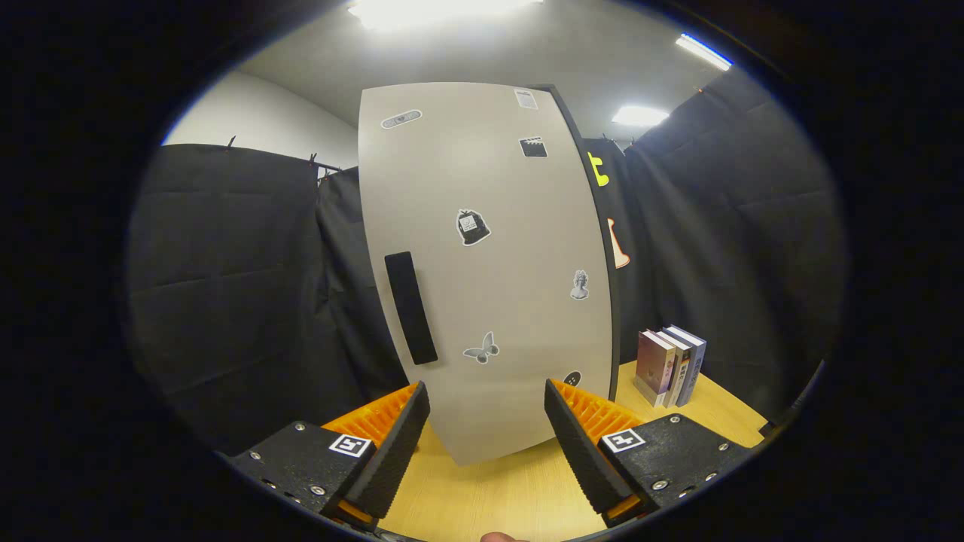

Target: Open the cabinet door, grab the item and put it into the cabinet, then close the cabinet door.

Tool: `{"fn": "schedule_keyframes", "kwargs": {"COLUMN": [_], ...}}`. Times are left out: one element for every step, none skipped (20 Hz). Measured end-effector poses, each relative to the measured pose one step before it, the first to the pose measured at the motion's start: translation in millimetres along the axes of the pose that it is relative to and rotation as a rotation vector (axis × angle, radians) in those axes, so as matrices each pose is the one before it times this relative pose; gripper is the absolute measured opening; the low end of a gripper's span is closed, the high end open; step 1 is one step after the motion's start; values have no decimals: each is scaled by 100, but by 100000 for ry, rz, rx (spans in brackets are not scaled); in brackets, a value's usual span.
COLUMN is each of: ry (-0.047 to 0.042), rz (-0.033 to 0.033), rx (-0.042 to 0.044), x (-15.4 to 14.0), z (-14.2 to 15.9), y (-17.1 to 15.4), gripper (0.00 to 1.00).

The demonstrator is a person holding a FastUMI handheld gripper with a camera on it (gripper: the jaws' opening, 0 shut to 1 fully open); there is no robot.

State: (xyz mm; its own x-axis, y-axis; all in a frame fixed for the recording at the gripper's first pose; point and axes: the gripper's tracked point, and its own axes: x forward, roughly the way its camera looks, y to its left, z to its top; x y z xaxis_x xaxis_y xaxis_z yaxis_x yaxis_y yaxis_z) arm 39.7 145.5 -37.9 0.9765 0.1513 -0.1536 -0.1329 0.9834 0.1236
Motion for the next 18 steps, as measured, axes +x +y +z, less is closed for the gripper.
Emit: {"fn": "schedule_keyframes", "kwargs": {"ry": [-214, -408, -963, -617, -488, -545, -913, 49, -465, -225, -506, -630, -859, -791, -572, -94, 1040, 901], "rz": [470, 309, 451, 472, 452, 241, -647, -2388, 254, 1302, 1075, 527, 905, 929, 613, 444, 440, 495], "rx": [-615, -99, 341, 264, 78, -428, -1407, -3065, -2262, -1168, -916, -853, -334, 228, 456, 656, 307, -313], "x": [15, 82, -96, -15, -138, -122, 11, -16, 420, 305, 406, 318, 256, 176, 215, 193, 183, 45], "z": [-9, 81, 255, 287, 166, 300, 273, 250, 338, 260, 102, 179, 179, 166, 67, -6, -295, -195], "y": [-99, -50, 92, 49, -31, -109, -377, -753, -270, 223, 143, 31, 137, 242, 157, 172, 126, 66], "gripper": [95, 95, 95, 95, 95, 95, 95, 95, 95, 95, 95, 95, 95, 95, 95, 95, 95, 95]}}
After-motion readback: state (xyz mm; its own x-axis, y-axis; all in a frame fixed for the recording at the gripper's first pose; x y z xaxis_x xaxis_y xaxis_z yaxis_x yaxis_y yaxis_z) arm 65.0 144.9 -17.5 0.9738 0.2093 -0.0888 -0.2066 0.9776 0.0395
